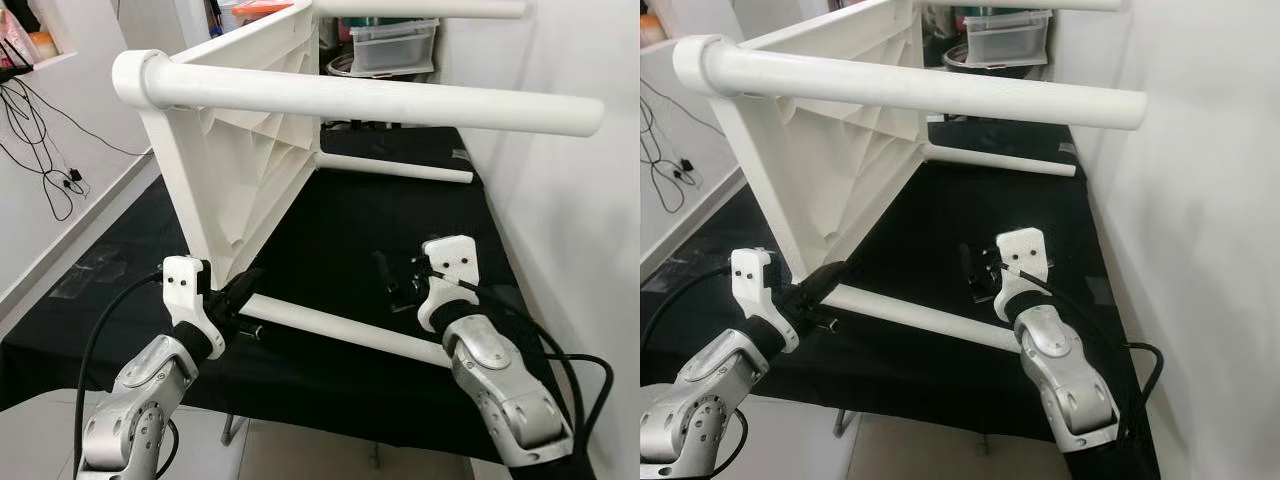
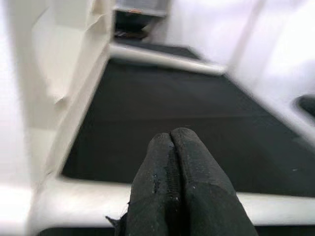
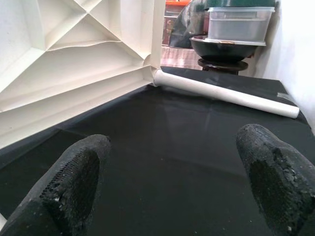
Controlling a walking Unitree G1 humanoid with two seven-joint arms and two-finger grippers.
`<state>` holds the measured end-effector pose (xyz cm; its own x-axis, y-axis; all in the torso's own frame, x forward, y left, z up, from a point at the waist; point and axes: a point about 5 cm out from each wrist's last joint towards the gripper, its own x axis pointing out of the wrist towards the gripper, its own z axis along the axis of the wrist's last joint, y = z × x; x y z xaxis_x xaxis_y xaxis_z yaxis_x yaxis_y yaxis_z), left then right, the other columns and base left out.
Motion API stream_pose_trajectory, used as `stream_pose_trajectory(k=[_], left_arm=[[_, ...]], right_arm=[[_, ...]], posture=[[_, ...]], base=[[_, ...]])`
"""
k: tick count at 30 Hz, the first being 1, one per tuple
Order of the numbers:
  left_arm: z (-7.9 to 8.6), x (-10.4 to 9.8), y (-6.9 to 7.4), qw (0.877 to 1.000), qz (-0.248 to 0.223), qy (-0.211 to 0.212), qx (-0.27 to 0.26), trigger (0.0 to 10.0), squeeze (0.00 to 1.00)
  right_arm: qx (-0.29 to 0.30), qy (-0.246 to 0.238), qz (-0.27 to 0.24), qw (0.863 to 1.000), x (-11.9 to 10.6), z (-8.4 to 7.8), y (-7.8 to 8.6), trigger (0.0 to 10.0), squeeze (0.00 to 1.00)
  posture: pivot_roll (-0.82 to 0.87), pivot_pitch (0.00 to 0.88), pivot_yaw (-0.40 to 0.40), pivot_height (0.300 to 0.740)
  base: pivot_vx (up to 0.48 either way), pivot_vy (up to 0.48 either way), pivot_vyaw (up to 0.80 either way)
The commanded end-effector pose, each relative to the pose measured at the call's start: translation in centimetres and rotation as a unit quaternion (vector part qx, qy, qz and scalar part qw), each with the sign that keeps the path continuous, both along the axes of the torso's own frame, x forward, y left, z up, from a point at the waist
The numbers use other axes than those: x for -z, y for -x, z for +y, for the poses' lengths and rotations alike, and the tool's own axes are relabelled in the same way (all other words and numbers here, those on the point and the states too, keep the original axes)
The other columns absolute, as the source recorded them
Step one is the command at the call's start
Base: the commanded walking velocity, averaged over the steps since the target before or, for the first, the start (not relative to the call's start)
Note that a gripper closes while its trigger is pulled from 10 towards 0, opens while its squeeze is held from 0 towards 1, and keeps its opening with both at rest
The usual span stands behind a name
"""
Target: Building children table
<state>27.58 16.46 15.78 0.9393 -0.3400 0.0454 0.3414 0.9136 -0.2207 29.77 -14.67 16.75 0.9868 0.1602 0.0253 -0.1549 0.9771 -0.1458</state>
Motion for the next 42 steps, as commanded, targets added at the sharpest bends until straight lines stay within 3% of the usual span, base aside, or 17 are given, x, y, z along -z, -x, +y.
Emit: stream_pose_trajectory(k=[1,6,14,31,34,38,39,42], left_arm=[[0.6,1.3,-0.2,0.999,0.028,-0.025,-0.036,10.0,0.0],[0.6,1.8,-0.5,0.997,0.043,-0.043,-0.051,10.0,0.0],[0.4,1.4,-0.7,0.997,0.025,-0.069,-0.04,10.0,0.0],[0.1,1.2,-0.8,0.996,0.011,-0.077,-0.035,10.0,0.0],[0.2,1.1,-0.8,0.996,0.006,-0.081,-0.039,10.0,0.0],[0.6,1.2,-0.9,0.994,0.007,-0.09,-0.055,10.0,0.0],[1.0,1.7,-1.0,0.993,0.023,-0.097,-0.066,10.0,0.0],[1.2,2.0,-0.9,0.992,0.029,-0.101,-0.071,10.0,0.0]], right_arm=[[-0.003,0.008,0.014,1.0,1.1,0.6,0.2,10.0,0.0],[-0.008,0.016,0.021,1.0,1.6,1.1,0.3,10.0,0.0],[0.005,0.014,0.024,1.0,1.7,0.9,0.2,10.0,0.0],[0.006,0.01,0.028,1.0,1.7,1.2,-0.1,10.0,0.0],[0.001,0.013,0.02,1.0,1.5,1.3,-0.2,10.0,0.0],[-0.024,0.027,0.003,0.999,0.9,1.7,-0.2,10.0,0.0],[-0.052,0.059,-0.023,0.997,0.0,1.7,-0.3,10.0,0.0],[-0.067,0.093,-0.052,0.992,-1.0,1.2,-0.2,10.0,0.0]], posture=[[-0.05,0.0,0.061,0.74],[-0.05,0.0,0.059,0.74],[-0.05,0.0,0.062,0.74],[-0.04,0.0,0.057,0.74],[-0.04,0.0,0.057,0.74],[-0.05,0.0,0.06,0.74],[-0.05,0.0,0.056,0.74],[-0.05,0.0,0.057,0.74]], base=[[0.0,0.0,0.0],[0.0,0.192,0.0],[0.0,0.219,0.0],[0.0,0.0,-0.8],[0.0,0.0,0.0],[0.0,0.0,0.0],[0.0,0.0,0.0],[0.0,0.0,0.0]])
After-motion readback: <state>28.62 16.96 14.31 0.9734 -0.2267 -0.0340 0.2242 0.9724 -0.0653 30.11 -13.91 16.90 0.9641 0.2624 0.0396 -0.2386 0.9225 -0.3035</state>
